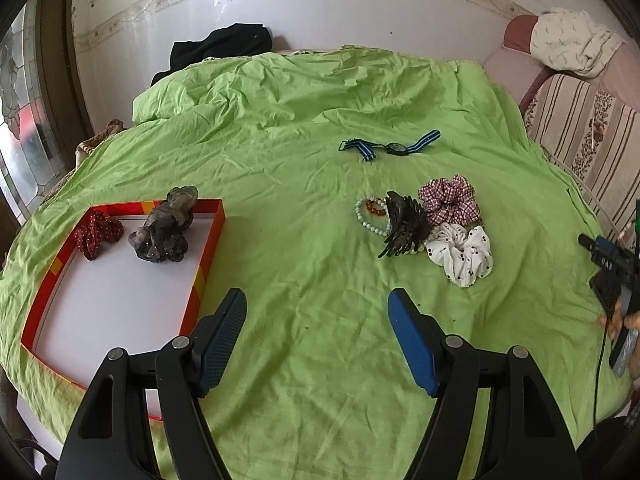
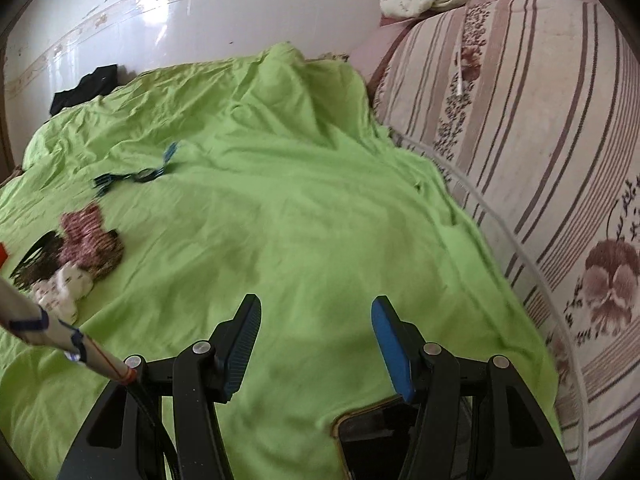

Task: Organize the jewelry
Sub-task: 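Move both tools back toward the remaining accessories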

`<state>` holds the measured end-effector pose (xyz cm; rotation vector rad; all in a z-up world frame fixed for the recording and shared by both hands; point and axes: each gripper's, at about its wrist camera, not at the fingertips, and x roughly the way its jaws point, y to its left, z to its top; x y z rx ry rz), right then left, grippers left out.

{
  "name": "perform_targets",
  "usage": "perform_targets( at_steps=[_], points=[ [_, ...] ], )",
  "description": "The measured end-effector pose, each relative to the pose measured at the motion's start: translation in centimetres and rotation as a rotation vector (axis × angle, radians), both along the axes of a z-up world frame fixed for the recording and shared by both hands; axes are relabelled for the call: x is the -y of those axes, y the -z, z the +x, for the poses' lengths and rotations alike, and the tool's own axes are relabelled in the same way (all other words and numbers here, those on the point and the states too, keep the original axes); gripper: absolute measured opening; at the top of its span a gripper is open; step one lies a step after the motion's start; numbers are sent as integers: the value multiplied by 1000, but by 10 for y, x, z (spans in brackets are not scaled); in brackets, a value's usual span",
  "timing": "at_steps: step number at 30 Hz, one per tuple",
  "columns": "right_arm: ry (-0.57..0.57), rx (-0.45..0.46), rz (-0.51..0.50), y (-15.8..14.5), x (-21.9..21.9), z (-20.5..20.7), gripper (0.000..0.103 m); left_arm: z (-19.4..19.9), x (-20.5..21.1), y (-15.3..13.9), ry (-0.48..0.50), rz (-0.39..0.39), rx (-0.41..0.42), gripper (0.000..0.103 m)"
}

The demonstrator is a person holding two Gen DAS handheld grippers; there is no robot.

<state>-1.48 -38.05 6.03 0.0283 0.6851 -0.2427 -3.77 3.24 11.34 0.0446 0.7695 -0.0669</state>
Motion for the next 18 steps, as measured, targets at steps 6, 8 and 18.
perform_targets(
  at_steps=[6, 8, 18],
  points=[
    [119, 11, 23, 1, 36, 18, 62, 4, -2, 8, -5, 4, -16, 72],
    [163, 27, 31, -1, 50, 23, 62, 7, -4, 10, -10, 3, -21, 72],
    [170, -46, -90, -7, 35, 34, 65, 13, -15, 14, -38, -34, -32, 72]
  ],
)
